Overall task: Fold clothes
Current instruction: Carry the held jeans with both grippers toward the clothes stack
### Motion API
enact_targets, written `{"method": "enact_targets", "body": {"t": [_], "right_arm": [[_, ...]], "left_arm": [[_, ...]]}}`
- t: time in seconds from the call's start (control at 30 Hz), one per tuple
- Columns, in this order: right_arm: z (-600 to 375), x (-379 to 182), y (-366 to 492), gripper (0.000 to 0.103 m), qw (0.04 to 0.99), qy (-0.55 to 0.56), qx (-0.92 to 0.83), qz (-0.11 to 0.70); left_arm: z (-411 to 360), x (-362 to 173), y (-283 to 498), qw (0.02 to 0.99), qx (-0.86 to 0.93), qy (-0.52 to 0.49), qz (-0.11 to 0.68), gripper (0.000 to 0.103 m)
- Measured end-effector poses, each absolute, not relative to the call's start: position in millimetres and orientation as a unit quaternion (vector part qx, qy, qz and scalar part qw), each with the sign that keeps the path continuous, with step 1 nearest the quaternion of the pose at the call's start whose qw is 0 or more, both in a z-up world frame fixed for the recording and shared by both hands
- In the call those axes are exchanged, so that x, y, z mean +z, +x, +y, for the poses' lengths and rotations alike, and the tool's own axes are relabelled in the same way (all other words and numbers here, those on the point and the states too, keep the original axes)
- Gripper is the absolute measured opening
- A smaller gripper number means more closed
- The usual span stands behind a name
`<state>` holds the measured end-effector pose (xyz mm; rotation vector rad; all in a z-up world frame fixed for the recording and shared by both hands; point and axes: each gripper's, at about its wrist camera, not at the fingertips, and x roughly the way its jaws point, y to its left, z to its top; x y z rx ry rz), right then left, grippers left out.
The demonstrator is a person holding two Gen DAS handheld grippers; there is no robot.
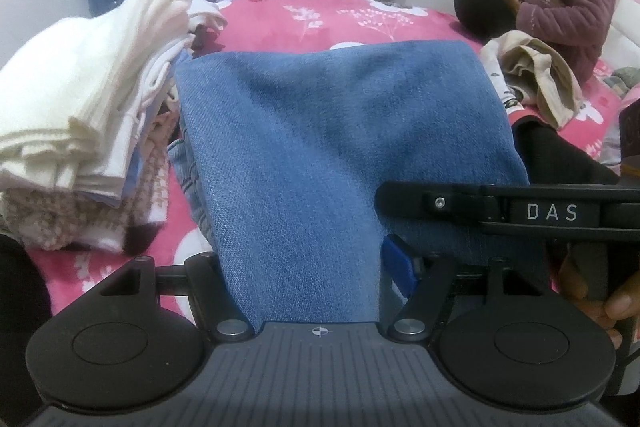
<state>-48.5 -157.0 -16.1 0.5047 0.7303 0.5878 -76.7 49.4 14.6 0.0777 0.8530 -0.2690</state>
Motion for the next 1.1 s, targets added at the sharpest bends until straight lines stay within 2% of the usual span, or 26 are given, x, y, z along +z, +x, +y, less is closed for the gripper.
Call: {"method": "enact_targets", "body": {"t": [0.33,0.47,0.57,0.7,0.83,1.1], "right_arm": [[-154.0,-21.0,-55.3,0.041,0.848,0.261,0.286,0.363],[-139.8,-24.4,-66.1,0.041,0.859,0.225,0.277,0.366],[-119.5,-11.4,-89.2,0.041,0.889,0.151,0.273,0.336],[-95.0,13.7,-133.5,0.041,0.922,0.05,0.289,0.251],[-83.4,20.9,-156.7,0.041,0.926,0.011,0.304,0.222],[-89.5,13.6,-162.1,0.041,0.918,0.011,0.331,0.218]], "left_arm": [[53.1,8.8,-84.6,0.896,-0.121,0.043,0.426,0.068],[70.2,-6.2,-94.8,0.896,-0.127,-0.002,0.425,0.068],[89.2,-9.6,-118.8,0.911,-0.147,-0.041,0.384,0.068],[110.7,-10.2,-156.2,0.93,-0.165,-0.075,0.321,0.069],[114.9,-12.6,-173.4,0.932,-0.162,-0.084,0.314,0.069],[113.6,-18.1,-178.4,0.924,-0.151,-0.088,0.34,0.069]]}}
